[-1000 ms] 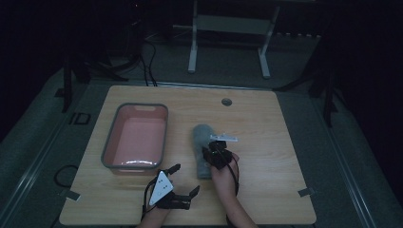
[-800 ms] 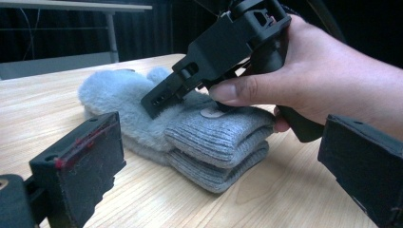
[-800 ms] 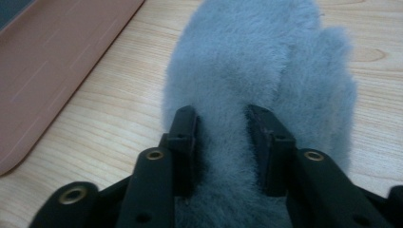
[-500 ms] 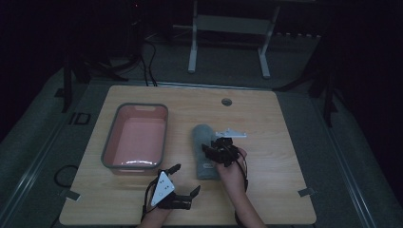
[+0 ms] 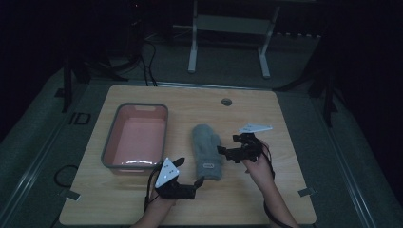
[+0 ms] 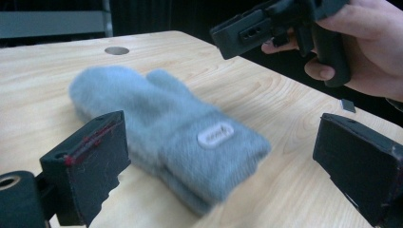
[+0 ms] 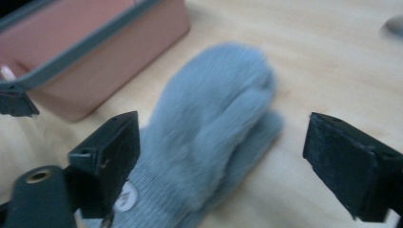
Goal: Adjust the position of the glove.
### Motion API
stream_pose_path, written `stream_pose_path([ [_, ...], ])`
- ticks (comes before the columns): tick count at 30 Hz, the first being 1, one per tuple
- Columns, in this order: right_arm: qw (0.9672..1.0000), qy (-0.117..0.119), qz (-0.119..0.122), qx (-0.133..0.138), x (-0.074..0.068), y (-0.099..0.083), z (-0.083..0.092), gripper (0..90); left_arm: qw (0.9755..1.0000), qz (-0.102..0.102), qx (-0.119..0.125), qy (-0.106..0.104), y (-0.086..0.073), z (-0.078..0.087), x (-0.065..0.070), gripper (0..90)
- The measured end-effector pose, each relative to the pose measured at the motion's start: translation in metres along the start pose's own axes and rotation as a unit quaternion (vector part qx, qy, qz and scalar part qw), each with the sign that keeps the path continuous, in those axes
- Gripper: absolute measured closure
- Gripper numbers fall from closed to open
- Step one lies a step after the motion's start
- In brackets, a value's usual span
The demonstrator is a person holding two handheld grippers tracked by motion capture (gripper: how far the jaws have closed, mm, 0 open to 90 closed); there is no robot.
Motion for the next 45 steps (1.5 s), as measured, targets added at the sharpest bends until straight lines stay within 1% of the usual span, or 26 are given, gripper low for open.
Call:
stream_pose_path([
  [2,0.9994,-0.014,0.029,0.017,0.005,0.002,0.006,15.0,0.9998,0.007,-0.017,-0.002,0.011,-0.007,-0.004,4.8],
  [4,0.9992,-0.008,0.035,0.020,0.008,0.001,0.008,16.3,0.9994,0.012,-0.034,0.004,0.021,-0.015,-0.011,5.0],
  [7,0.9993,-0.003,0.010,-0.035,0.013,-0.015,0.004,12.7,0.9973,0.016,-0.066,0.027,0.029,-0.028,-0.025,5.1],
  [11,0.9987,0.004,0.011,-0.049,0.010,-0.024,-0.006,11.8,0.9944,0.028,-0.091,0.045,0.031,-0.042,-0.037,9.6],
  [13,0.9983,0.007,0.009,-0.058,0.008,-0.026,-0.013,16.6,0.9921,0.033,-0.105,0.060,0.029,-0.055,-0.046,14.6],
  [15,0.9981,0.005,0.011,-0.061,0.008,-0.026,-0.016,16.6,0.9921,0.033,-0.105,0.060,0.029,-0.055,-0.046,14.8],
  [16,0.9975,0.001,0.011,-0.070,0.007,-0.025,-0.024,30.9,0.9876,0.039,-0.137,0.068,0.020,-0.070,-0.053,17.7],
  [17,0.9975,0.001,0.011,-0.070,0.007,-0.025,-0.024,30.9,0.9876,0.039,-0.137,0.068,0.020,-0.070,-0.053,19.4],
  [18,0.9968,0.008,0.011,-0.079,0.004,-0.025,-0.032,40.0,0.9863,0.043,-0.143,0.070,0.018,-0.074,-0.055,20.5],
  [19,0.9966,0.006,0.009,-0.081,0.004,-0.024,-0.036,40.0,0.9827,0.050,-0.159,0.081,0.012,-0.080,-0.058,21.1],
  [21,0.9962,0.009,0.008,-0.087,0.003,-0.025,-0.040,41.5,0.9818,0.052,-0.164,0.081,0.010,-0.083,-0.059,21.1],
  [22,0.9944,0.003,0.001,-0.105,0.005,-0.029,-0.047,41.4,0.9792,0.057,-0.176,0.083,0.005,-0.086,-0.061,21.1],
  [24,0.9935,0.006,-0.004,-0.114,0.006,-0.033,-0.050,43.2,0.9753,0.061,-0.195,0.083,-0.003,-0.091,-0.064,21.1],
  [26,0.9916,0.008,-0.020,-0.128,0.009,-0.039,-0.054,42.4,0.9723,0.072,-0.207,0.081,-0.010,-0.094,-0.067,21.1],
  [27,0.9886,0.010,-0.025,-0.148,0.012,-0.046,-0.058,42.6,0.9711,0.077,-0.213,0.076,-0.014,-0.095,-0.067,21.1],
  [28,0.9885,0.010,-0.026,-0.149,0.014,-0.047,-0.059,42.2,0.9699,0.082,-0.218,0.071,-0.017,-0.097,-0.067,21.0],
  [32,0.9860,0.015,-0.035,-0.162,0.017,-0.052,-0.064,35.4,0.9681,0.085,-0.226,0.066,-0.026,-0.102,-0.068,20.3],
  [33,0.9847,0.024,-0.039,-0.168,0.019,-0.054,-0.066,33.3,0.9668,0.092,-0.232,0.054,-0.031,-0.104,-0.068,19.4],
  [35,0.9843,0.027,-0.039,-0.170,0.020,-0.054,-0.067,30.5,0.9658,0.098,-0.235,0.050,-0.033,-0.105,-0.068,19.4],
  [36,0.9830,0.035,-0.041,-0.175,0.020,-0.055,-0.069,29.4,0.9644,0.103,-0.241,0.034,-0.035,-0.106,-0.069,20.1],
  [38,0.9821,0.042,-0.040,-0.179,0.021,-0.056,-0.070,29.1,0.9639,0.108,-0.242,0.029,-0.036,-0.106,-0.069,22.6],
  [39,0.9822,0.043,-0.035,-0.179,0.021,-0.056,-0.071,29.7,0.9652,0.107,-0.238,0.021,-0.036,-0.107,-0.067,27.8],
  [42,0.9814,0.054,-0.029,-0.182,0.018,-0.056,-0.071,42.5,0.9679,0.093,-0.233,-0.006,-0.035,-0.108,-0.060,44.0],
  [43,0.9814,0.054,-0.029,-0.182,0.018,-0.056,-0.071,42.5,0.9679,0.093,-0.233,-0.006,-0.035,-0.108,-0.060,45.9],
  [44,0.9804,0.062,-0.031,-0.184,0.015,-0.056,-0.072,51.6,0.9676,0.091,-0.235,-0.011,-0.035,-0.110,-0.058,47.2],
  [45,0.9804,0.062,-0.031,-0.184,0.015,-0.056,-0.072,51.6,0.9676,0.091,-0.235,-0.011,-0.035,-0.110,-0.058,50.6],
])
Point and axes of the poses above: each handheld gripper's, and its own axes: z roughly backward along the jaws, y roughly out of its top, x roughly to its right, the point moved 9 cm from there along -z, roughly forward along the jaws, and after that the axes turned 5 degrees about y, right-handed, at the moved point
